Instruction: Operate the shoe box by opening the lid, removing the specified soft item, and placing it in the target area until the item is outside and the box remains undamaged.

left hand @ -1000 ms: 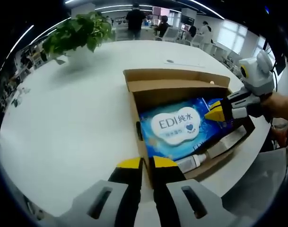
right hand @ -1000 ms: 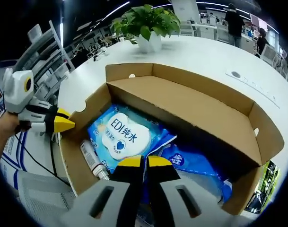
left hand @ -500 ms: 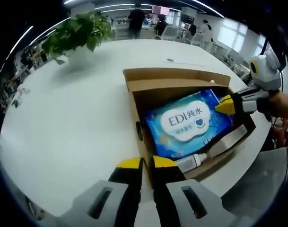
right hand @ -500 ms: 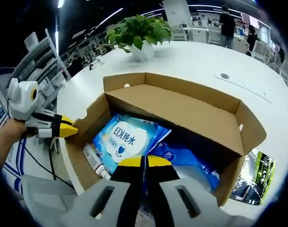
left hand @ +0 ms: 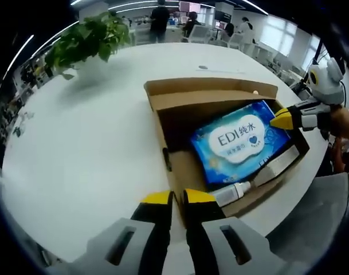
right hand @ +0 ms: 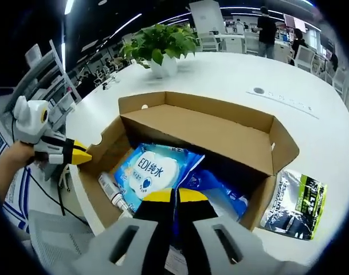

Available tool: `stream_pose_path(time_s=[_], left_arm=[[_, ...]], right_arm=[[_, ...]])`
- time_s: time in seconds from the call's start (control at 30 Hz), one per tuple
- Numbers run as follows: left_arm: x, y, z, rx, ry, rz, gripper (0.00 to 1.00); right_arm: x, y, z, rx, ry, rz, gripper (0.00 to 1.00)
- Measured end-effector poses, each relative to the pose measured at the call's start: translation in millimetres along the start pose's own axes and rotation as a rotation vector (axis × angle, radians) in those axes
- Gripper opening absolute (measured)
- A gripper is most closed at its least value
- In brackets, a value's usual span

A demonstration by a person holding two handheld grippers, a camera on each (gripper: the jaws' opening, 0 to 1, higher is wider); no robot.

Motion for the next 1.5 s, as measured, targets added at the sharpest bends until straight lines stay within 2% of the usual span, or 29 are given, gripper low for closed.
stream_pose_path(time_s=[0.3, 0.5, 0.87, 1.13, 1.4, 1.5], left_arm=[[16.2, -9.1, -6.1, 0.017, 0.059, -0.014, 0.16], [28.1, -8.8, -13.6, 0.005, 0.086, -0.041, 0.15], [38.6, 19.0, -24.2, -0.079, 0.113, -0.033, 0.16], [40.7, 39.5, -27.9, -0.142, 0.097, -0.013, 0.18], [36.9, 58.9, -29.9, -0.209, -0.004, 0.012, 0.14], [34.0, 63.9, -32.4, -0.225, -0.007, 0.028, 0.14]], right_arm=[[-4.4, -4.9, -5.4, -0.014, 0.008, -0.009, 0.00], [-7.0, -5.0, -10.5, -0.023, 0.004, -0.005, 0.00], [-9.0, -4.2, -13.8, -0.026, -0.005, 0.006, 0.00], [-10.5, -4.0, -16.7, -0.028, -0.019, 0.009, 0.00], [-12.9, -3.3, -20.8, -0.028, -0.018, 0.008, 0.00], [-13.9, -2.8, -22.3, -0.028, -0.016, 0.009, 0.00]])
Point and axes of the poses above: the point that each gripper's makers call its tool centre point, and the gripper's own axes: y roughly forward along the fingers, z roughly to its left, x roughly out of its top, the point moved 9 cm from there along -y, roughly backward along the fingers, and after that the axes turned 15 degrees about y, right-handed, at the moved point
